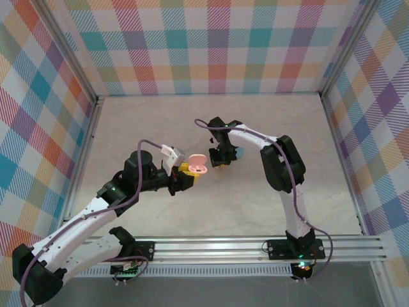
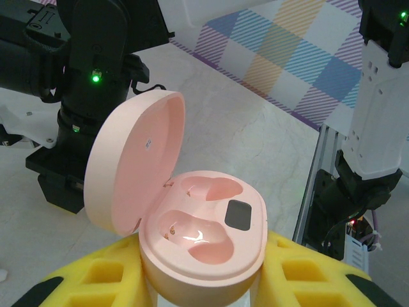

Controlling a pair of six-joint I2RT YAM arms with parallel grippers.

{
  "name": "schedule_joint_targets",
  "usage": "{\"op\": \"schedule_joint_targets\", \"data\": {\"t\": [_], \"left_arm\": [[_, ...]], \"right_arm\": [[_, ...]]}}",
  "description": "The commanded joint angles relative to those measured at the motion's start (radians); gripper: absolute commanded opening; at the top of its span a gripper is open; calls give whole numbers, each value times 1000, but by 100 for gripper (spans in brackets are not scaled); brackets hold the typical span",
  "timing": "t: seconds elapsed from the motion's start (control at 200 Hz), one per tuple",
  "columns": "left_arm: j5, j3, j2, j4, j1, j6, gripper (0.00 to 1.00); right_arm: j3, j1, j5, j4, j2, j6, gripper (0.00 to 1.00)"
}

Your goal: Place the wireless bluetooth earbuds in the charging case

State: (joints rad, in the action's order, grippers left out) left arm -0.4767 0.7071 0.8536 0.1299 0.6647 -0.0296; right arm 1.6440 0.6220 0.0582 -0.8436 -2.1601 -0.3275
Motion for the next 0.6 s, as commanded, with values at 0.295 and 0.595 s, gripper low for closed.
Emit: {"op": "schedule_joint_targets", "data": {"t": [0.295,0.595], "left_arm": [[15,-23,2,-37,-6,6,29],[27,-27,26,-98,-5,-16,29]], "right_arm": [[-10,-33,-27,-77,189,21,23],[-61,-33,-70,-144,461,22,24]]}}
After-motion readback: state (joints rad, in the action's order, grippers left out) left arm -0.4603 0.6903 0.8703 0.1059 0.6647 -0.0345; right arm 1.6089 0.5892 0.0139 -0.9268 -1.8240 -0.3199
